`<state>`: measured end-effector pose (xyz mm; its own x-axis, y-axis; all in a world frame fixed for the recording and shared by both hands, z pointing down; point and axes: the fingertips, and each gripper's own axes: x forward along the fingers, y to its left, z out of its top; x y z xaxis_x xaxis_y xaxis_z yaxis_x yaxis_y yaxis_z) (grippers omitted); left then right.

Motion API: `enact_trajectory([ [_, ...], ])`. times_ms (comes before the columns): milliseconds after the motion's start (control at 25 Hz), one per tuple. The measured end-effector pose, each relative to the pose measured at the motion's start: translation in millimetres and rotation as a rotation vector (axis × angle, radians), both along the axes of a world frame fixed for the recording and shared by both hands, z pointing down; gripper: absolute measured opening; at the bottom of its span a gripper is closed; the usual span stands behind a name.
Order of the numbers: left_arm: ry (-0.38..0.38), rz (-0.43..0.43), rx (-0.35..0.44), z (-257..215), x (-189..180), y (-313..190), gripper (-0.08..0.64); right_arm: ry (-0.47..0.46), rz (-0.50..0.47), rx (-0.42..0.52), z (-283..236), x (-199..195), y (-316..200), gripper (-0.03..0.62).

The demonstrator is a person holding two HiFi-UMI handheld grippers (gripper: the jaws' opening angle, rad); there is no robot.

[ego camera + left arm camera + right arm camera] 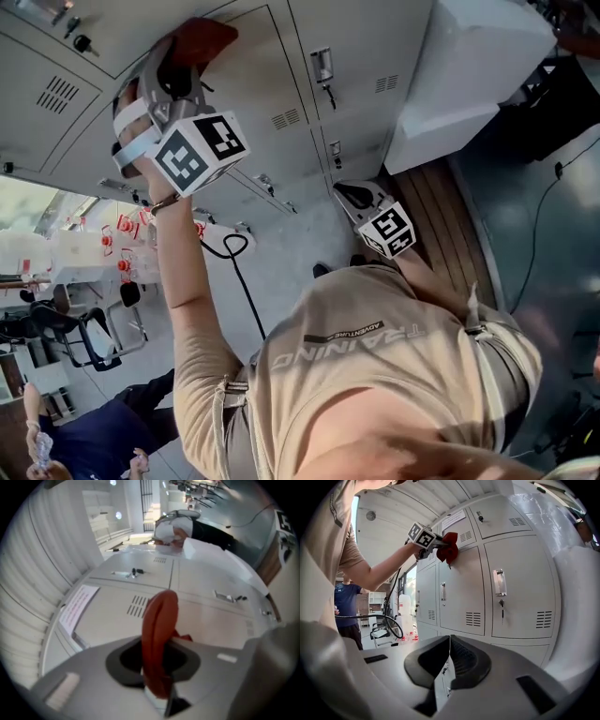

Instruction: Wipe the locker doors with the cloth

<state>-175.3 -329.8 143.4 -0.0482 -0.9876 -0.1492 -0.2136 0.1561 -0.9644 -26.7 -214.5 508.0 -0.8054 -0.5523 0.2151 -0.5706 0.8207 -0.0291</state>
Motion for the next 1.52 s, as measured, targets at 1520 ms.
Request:
enact_trajectory([
  [1520, -0.001, 0.024, -0.558, 420.5, 8.0, -53.2, 0.072, 0.080, 0.104, -0.016, 4.4, 22.2, -28.0, 0.015],
])
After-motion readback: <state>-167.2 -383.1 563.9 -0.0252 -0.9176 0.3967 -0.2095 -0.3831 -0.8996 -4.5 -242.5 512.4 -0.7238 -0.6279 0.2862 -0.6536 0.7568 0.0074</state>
